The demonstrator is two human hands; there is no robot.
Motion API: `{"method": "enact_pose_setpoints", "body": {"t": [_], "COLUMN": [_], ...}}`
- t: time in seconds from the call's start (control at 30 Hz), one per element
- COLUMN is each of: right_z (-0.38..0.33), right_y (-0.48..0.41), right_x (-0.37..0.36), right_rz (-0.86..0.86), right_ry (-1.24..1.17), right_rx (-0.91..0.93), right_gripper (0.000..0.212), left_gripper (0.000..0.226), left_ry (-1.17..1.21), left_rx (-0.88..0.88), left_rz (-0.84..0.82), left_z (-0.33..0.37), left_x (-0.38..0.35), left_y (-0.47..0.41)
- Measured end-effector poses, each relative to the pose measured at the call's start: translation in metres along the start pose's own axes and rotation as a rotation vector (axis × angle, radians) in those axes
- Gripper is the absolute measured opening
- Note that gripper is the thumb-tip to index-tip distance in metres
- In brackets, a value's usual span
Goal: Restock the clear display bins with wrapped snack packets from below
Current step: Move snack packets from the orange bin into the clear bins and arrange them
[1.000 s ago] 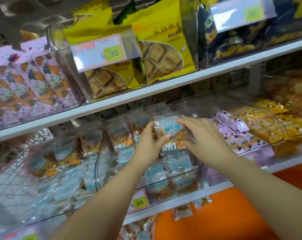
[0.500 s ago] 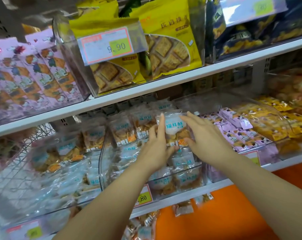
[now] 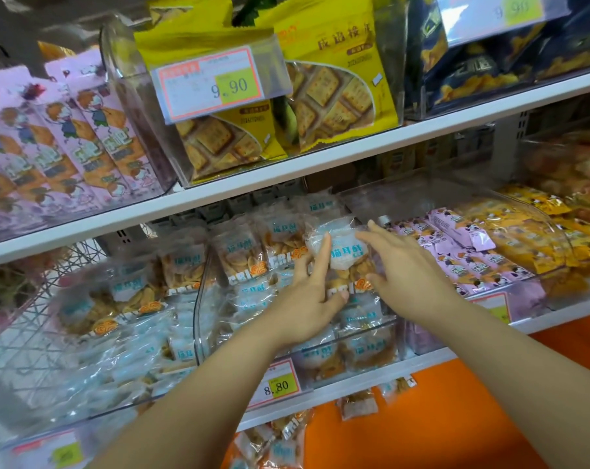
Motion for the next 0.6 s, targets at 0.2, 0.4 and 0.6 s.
{"method": "enact_pose_setpoints", "body": {"t": [0.2,0.4,0.6], "right_z": [0.006,0.000,-0.041], "right_y": [0.005,0.019,0.055], "right_x": [0.008,0.025,0.021], "right_rz": [-0.022,0.096,0.295], "right_ry": [-0.143,-0.100,-0.087], "right_rx": [0.025,0.090,0.347], "right_gripper": [0.056,0.044,0.021], "left_gripper": [0.081,0.073,0.050], "left_ry": [0.051,0.074,0.117], "left_rx": [-0.014,-0.042,-0.159], "left_rz": [0.061,0.163,0.481], "left_z": [0.005,0.009,0.024], "left_x": [0.005,0.012,0.025], "left_y": [0.008,0.024,0.061]}}
Point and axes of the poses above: each hand's wrist, its own y-axis away from the middle knuckle, its own x-axis out of the back of the hand, z = x × y, the point moved 10 cm from there along -y, towards the middle knuckle, and after that the axes turned 15 degrees about -z, right-handed, at the moved point
